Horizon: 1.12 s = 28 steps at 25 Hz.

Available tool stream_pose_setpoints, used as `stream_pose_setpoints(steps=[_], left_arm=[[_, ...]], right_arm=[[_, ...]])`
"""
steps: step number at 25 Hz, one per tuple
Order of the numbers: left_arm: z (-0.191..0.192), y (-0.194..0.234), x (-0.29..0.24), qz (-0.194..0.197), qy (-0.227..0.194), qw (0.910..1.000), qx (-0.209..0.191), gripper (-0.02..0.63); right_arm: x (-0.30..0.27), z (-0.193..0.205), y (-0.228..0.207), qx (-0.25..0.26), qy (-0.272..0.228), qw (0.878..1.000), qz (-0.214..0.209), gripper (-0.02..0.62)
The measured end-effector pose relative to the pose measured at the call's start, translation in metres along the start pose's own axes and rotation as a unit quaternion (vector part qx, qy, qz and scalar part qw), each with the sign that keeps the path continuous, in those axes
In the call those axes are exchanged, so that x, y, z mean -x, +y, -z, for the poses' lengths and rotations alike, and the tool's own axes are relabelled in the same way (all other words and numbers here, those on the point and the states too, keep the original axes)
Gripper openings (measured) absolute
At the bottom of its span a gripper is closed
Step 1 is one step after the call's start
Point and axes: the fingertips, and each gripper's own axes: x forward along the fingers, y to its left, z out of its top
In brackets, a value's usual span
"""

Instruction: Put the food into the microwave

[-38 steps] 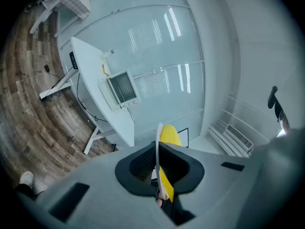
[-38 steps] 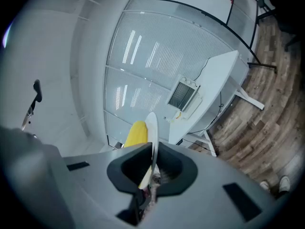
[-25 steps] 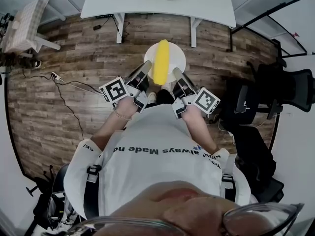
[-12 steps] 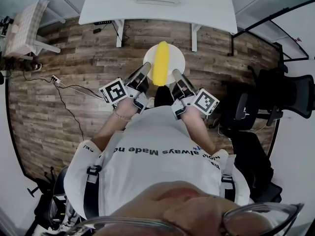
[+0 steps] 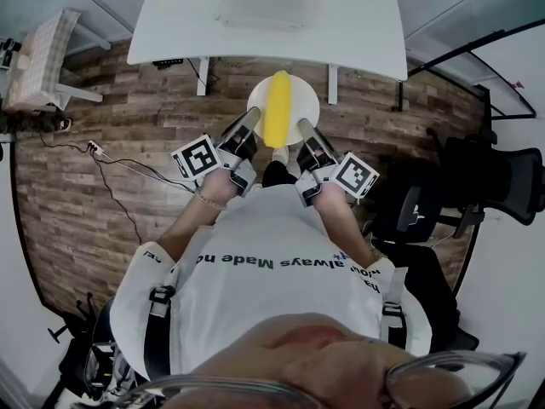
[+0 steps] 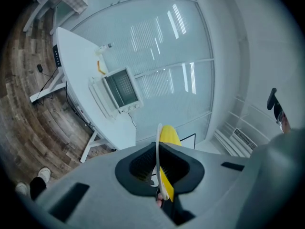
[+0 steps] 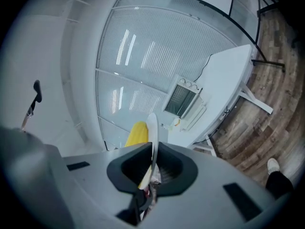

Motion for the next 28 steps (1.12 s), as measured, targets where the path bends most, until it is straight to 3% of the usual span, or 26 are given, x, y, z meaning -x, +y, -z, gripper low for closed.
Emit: stream_pose_setpoints(steps=[6,10,12,18,28], left_arm=[[-0.025,0.002,-0.058,-0.006,-0.001,0.9997,-0.023,0.018],[-0.033,0.004,-0.094,-0.007,-0.004,0.9999,-0.014,0.018],[-0.037,0.006,-0.099,-0.008,-0.006,0.9997,-0.023,0.018],[-0.039,0.006,-0.119,0.0,-0.024,0.9996,0.013,0.018],[-0.073,0.021,-0.156,-0.006,-0.02,0.9997,0.012,0.018]], right_arm=[[-0.027,-0.055,-0.018,-0.002,0.005,1.0,0.003,0.028],[-0.041,-0.087,-0.032,-0.004,0.008,1.0,0.001,0.028],[-0.046,-0.093,-0.033,0.0,0.011,1.0,-0.002,0.028],[-0.055,-0.111,-0.043,0.004,0.02,1.0,-0.005,0.028],[-0.095,-0.138,-0.059,-0.012,0.021,1.0,0.002,0.028]])
